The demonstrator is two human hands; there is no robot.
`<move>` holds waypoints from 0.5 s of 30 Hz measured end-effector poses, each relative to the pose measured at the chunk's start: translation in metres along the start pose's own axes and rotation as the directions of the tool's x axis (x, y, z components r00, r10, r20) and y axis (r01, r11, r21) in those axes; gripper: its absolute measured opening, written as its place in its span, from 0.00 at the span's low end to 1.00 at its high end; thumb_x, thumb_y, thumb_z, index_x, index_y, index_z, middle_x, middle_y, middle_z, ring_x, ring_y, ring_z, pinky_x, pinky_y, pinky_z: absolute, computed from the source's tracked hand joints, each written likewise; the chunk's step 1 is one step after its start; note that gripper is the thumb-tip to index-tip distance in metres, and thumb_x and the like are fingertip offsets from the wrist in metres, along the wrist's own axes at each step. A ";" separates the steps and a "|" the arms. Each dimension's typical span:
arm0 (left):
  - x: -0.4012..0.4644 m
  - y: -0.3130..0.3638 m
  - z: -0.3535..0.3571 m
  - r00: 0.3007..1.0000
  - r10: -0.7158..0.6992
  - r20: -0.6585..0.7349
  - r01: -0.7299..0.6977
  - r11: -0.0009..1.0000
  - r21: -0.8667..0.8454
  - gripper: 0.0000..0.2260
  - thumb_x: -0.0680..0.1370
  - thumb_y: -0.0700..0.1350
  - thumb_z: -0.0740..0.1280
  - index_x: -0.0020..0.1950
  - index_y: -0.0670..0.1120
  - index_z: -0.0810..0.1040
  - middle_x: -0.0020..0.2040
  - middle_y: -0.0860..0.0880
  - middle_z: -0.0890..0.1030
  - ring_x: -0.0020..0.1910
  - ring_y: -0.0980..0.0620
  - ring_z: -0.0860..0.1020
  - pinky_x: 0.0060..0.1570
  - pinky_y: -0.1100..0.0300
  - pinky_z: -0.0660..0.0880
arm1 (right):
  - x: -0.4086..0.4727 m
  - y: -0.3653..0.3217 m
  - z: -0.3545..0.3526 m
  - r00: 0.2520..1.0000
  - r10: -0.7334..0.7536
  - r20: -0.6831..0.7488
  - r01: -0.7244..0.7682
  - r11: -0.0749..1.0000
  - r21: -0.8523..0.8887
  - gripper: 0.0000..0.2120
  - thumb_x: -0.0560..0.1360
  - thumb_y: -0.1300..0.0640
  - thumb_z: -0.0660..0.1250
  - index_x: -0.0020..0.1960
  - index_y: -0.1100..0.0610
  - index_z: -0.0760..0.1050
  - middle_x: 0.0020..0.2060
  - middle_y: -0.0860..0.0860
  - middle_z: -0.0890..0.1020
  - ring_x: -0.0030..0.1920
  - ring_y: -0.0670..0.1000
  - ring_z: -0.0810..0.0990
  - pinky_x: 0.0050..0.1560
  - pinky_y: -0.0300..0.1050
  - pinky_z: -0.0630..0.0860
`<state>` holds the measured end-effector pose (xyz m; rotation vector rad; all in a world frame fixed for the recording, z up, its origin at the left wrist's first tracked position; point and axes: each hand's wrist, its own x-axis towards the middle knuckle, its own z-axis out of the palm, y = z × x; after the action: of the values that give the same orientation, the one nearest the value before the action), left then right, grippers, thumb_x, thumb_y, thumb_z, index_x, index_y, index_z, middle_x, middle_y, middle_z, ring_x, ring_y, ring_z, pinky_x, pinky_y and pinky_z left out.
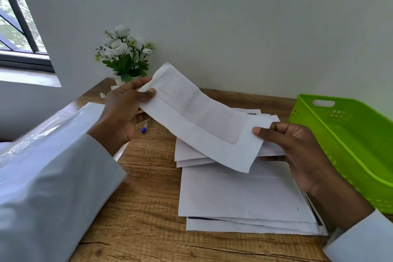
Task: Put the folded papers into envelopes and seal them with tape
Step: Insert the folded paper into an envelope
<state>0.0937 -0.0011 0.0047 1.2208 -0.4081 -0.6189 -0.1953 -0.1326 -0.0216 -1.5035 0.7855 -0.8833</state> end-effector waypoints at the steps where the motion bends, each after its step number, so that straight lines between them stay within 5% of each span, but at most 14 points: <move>1: 0.001 0.003 0.000 0.999 -0.001 0.039 0.001 1.000 0.020 0.10 0.74 0.36 0.71 0.50 0.50 0.84 0.45 0.51 0.86 0.47 0.49 0.84 0.37 0.59 0.81 | 0.001 -0.001 0.000 0.999 -0.021 -0.037 0.021 1.000 0.013 0.20 0.61 0.46 0.77 0.44 0.61 0.85 0.42 0.53 0.88 0.39 0.49 0.85 0.35 0.45 0.82; 5: -0.001 0.031 0.001 0.933 -0.035 0.359 -0.016 0.990 0.138 0.13 0.69 0.37 0.71 0.52 0.47 0.84 0.50 0.46 0.86 0.48 0.47 0.83 0.42 0.57 0.83 | 0.005 -0.008 -0.005 0.973 -0.103 -0.208 0.123 0.989 0.084 0.17 0.66 0.45 0.76 0.45 0.57 0.86 0.43 0.49 0.88 0.40 0.45 0.85 0.33 0.42 0.81; 10: -0.012 0.070 0.018 0.724 -0.164 0.670 -0.159 0.905 0.394 0.11 0.69 0.38 0.71 0.50 0.43 0.83 0.42 0.47 0.86 0.37 0.53 0.84 0.33 0.62 0.80 | 0.004 -0.010 0.001 0.971 -0.180 -0.158 0.195 0.977 0.088 0.20 0.63 0.40 0.75 0.47 0.54 0.86 0.46 0.47 0.88 0.44 0.45 0.85 0.40 0.47 0.84; 13: -0.009 0.077 0.036 0.654 -0.141 0.743 -0.562 0.567 0.603 0.07 0.69 0.46 0.75 0.46 0.49 0.84 0.40 0.58 0.84 0.37 0.62 0.80 0.41 0.69 0.76 | 0.003 -0.008 0.007 0.973 -0.212 -0.087 0.219 0.972 0.082 0.15 0.65 0.45 0.76 0.47 0.53 0.86 0.46 0.49 0.88 0.43 0.47 0.85 0.36 0.45 0.83; 15: -0.010 0.075 0.051 0.599 -0.160 0.784 -0.704 0.362 0.612 0.03 0.72 0.47 0.75 0.43 0.54 0.83 0.39 0.64 0.82 0.38 0.68 0.77 0.41 0.76 0.70 | 0.002 -0.008 0.007 0.970 -0.231 -0.076 0.236 0.969 0.068 0.12 0.66 0.50 0.75 0.48 0.53 0.86 0.48 0.49 0.87 0.43 0.47 0.85 0.34 0.42 0.81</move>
<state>0.0717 -0.0166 0.0915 1.8063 -1.9277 -0.5204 -0.1885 -0.1304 -0.0140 -1.5246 0.6228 -1.1330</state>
